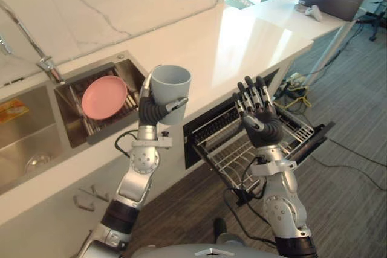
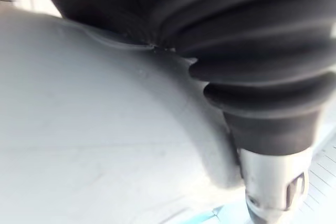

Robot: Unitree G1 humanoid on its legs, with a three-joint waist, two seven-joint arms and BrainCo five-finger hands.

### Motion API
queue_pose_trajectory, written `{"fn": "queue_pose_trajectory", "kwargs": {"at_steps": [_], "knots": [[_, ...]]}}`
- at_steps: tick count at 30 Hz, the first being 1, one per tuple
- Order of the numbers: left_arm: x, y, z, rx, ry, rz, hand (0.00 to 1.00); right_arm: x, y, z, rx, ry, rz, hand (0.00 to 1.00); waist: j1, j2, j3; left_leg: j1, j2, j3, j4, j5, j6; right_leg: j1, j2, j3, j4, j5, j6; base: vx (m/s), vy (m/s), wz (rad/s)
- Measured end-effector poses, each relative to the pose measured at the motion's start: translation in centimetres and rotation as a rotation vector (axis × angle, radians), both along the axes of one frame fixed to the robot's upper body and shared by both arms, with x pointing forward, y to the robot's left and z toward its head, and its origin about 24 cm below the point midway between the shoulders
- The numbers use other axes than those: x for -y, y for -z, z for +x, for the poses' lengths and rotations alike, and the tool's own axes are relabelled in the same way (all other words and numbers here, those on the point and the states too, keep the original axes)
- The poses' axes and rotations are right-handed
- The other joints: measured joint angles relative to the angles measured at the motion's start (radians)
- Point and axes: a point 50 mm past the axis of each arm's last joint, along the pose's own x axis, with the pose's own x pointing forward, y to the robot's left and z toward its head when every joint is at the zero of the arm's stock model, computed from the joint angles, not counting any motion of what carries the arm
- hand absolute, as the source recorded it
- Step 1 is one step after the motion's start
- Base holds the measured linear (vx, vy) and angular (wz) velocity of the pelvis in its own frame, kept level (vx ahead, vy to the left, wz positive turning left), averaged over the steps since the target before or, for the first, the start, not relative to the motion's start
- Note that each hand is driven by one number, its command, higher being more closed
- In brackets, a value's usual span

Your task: Walk over to the sink, pick up the cup, carry it to the dishwasher, place the cup inside the dishwasher, then close the dishwasher door

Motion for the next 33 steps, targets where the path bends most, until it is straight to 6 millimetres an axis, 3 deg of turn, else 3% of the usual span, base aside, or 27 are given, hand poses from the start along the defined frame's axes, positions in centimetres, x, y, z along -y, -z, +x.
{"fn": "queue_pose_trajectory", "kwargs": {"at_steps": [5,12,17,26,33], "knots": [[0.3,0.3,0.3,0.001,-0.064,0.042,1.00,-1.1,-0.3,0.5,-0.014,-0.064,0.009,0.00,-0.010,-0.020,-0.023,-0.013,0.005,0.030,0.018,-0.007,-0.003,-0.025,0.004,0.013,-0.007,0.007,-0.001,-0.07,-0.024,-0.20],[1.0,0.6,-0.1,0.057,-0.186,0.129,1.00,-2.2,-0.4,0.8,-0.059,-0.123,-0.001,0.00,-0.010,-0.021,-0.024,-0.014,0.012,0.039,0.031,-0.008,-0.006,-0.028,0.007,0.014,-0.007,0.011,-0.004,-0.04,-0.017,-0.05],[2.6,0.7,-0.5,0.084,-0.182,0.186,1.00,-4.6,-1.7,1.6,-0.048,-0.200,-0.012,0.00,-0.004,-0.026,-0.030,-0.014,0.012,0.041,0.032,-0.008,-0.006,-0.029,0.006,0.007,-0.007,0.019,-0.008,0.00,0.000,0.00],[3.6,1.6,0.0,0.062,-0.178,0.259,1.00,-6.1,-0.3,2.3,-0.198,-0.179,-0.051,0.00,0.015,-0.049,-0.062,-0.021,0.009,0.021,0.035,-0.008,-0.005,-0.030,0.003,-0.003,-0.007,0.020,-0.007,-0.01,-0.002,0.03],[4.2,1.9,-0.3,0.063,-0.149,0.269,1.00,-7.3,-0.1,3.2,-0.277,-0.140,-0.128,0.00,0.025,-0.050,-0.064,-0.031,0.008,0.001,0.042,-0.004,-0.006,-0.025,0.002,-0.020,-0.007,0.021,-0.009,-0.03,-0.007,0.06]]}}
